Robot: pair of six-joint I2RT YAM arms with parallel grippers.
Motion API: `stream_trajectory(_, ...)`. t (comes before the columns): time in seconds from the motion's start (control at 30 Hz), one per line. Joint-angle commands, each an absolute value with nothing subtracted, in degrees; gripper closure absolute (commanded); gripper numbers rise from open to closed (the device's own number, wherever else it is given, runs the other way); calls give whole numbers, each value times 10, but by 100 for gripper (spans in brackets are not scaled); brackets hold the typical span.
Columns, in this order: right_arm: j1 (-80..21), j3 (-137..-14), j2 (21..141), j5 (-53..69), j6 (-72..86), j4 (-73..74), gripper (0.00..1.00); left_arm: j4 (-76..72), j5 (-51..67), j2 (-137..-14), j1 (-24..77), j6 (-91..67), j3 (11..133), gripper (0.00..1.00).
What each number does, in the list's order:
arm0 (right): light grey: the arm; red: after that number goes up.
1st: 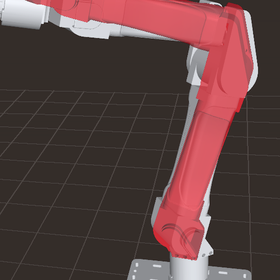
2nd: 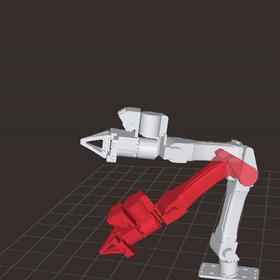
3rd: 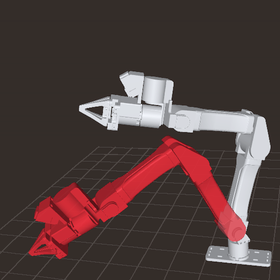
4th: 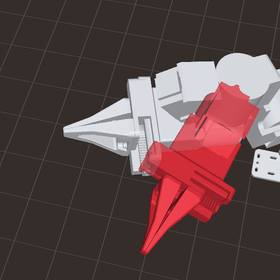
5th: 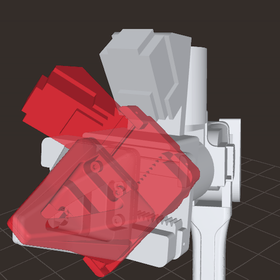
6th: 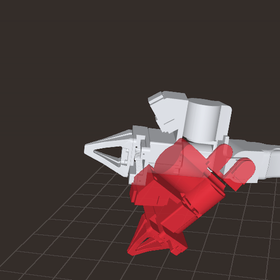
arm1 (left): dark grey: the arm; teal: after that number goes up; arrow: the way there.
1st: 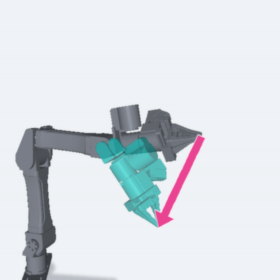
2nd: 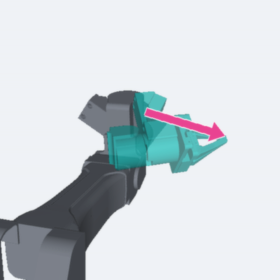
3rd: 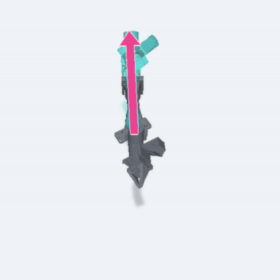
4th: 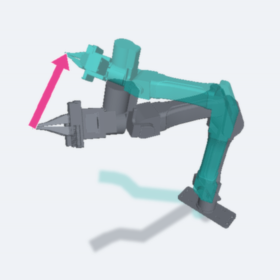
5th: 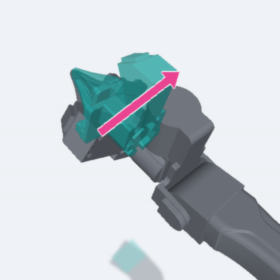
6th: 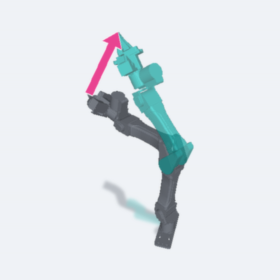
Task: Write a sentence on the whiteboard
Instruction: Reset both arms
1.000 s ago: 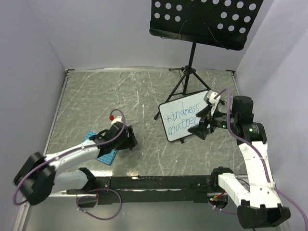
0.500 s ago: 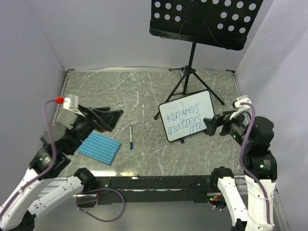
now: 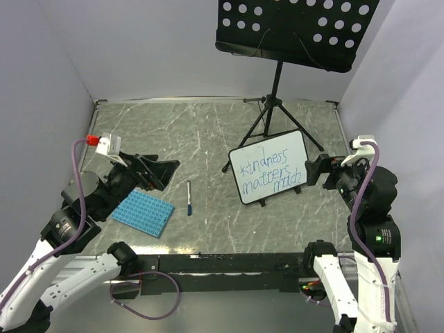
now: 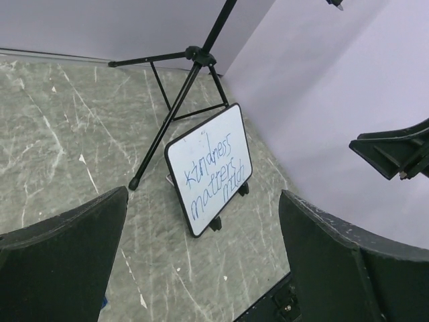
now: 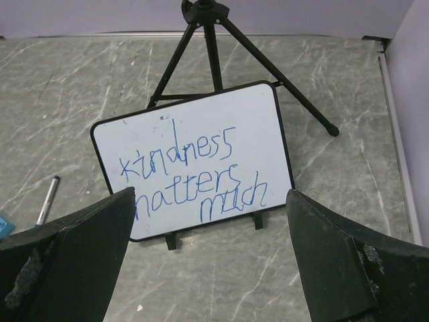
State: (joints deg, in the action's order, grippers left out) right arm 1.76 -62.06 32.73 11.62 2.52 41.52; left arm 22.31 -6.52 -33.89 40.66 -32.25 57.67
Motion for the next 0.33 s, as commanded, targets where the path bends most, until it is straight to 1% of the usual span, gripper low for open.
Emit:
stream_trajectory(0.0, 20, -642, 332, 104, 33, 395, 0, 223, -77, -328, 405, -309, 573, 3)
stream_trajectory(0.3, 19, -623, 340, 124, 23, 360, 0, 221, -95, -344, 404, -294, 575, 3)
